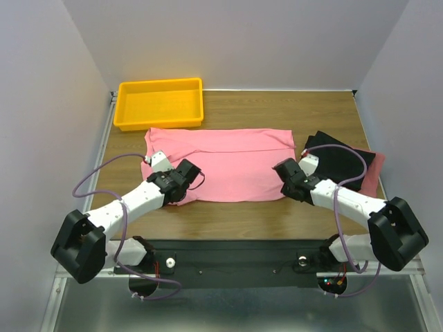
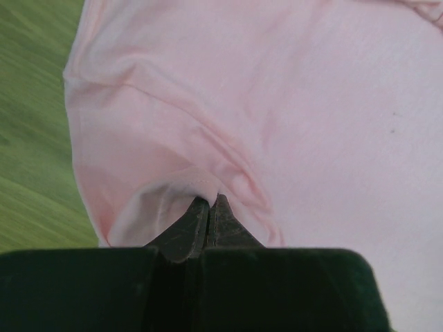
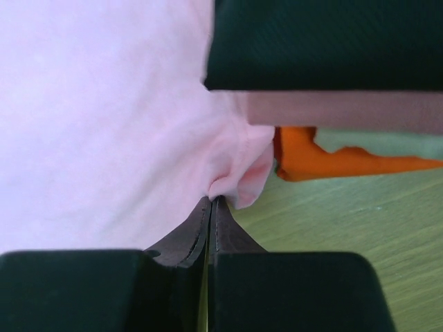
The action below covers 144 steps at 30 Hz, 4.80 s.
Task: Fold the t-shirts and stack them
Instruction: Fold the tshirt
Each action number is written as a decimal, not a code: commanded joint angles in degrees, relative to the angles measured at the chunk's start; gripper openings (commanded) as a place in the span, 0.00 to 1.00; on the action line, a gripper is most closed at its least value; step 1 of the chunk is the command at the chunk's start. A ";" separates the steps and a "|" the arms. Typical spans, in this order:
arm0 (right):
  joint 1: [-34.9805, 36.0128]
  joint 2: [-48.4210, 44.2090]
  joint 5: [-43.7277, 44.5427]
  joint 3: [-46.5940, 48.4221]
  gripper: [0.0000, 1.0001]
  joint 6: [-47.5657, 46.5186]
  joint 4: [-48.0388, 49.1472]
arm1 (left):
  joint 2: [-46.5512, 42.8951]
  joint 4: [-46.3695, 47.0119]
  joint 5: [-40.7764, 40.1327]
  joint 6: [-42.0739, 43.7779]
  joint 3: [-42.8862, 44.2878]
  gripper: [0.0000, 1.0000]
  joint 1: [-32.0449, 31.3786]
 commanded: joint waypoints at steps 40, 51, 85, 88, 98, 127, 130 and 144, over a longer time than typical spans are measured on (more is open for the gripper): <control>-11.59 31.74 2.84 36.95 0.01 -19.19 3.60 | 30.44 21.25 -2.01 32.81 29.69 0.19 19.40; -12.82 33.00 -1.11 40.93 0.80 -20.17 3.60 | 33.28 23.01 4.33 36.96 35.24 0.98 21.42; -10.79 19.98 -17.73 23.17 1.00 -28.08 9.84 | 32.03 36.11 24.90 33.78 18.35 0.52 38.65; -10.71 20.07 -17.12 23.26 1.00 -28.08 9.84 | 33.53 35.41 25.33 33.52 19.06 0.44 38.65; -10.71 20.33 -16.67 23.26 1.00 -27.81 9.76 | 31.51 33.91 24.28 33.17 19.50 0.00 38.74; -10.79 21.39 -15.62 23.34 1.00 -27.72 9.84 | 31.06 39.80 29.73 39.58 24.68 0.00 38.12; -10.79 21.30 -15.71 23.43 1.00 -27.81 9.84 | 33.26 39.54 28.86 40.90 27.14 0.00 37.42; -10.79 20.77 -15.18 23.08 1.00 -28.16 9.84 | 42.40 36.63 25.77 42.49 36.46 0.00 37.24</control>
